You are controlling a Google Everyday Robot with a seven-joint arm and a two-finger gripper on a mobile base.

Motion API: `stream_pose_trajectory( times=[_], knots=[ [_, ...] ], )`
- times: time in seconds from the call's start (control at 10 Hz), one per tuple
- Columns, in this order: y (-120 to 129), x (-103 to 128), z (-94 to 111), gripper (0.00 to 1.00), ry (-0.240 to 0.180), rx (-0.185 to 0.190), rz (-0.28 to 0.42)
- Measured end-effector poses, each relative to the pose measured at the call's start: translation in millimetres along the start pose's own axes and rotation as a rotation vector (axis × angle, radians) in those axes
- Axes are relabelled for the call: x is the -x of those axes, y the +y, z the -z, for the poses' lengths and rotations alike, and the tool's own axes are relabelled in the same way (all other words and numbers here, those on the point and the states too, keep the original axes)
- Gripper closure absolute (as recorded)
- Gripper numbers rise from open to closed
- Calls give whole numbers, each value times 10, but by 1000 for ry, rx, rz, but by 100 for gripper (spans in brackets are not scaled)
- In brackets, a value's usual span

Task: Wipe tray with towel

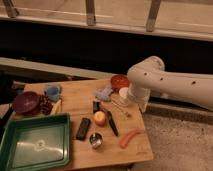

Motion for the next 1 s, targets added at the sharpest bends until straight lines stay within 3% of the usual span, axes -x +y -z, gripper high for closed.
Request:
stream_pose_trajectory(
  times=[0.2,0.3,0.6,0.7,1.0],
  knots=[
    [397,29,6,35,-41,8,66],
    [720,33,-1,35,-65,14,118],
    [1380,17,29,35,-125,53,216],
    [1478,1,46,35,-134,62,232],
    [1462,8,43,35,-132,58,231]
  ],
)
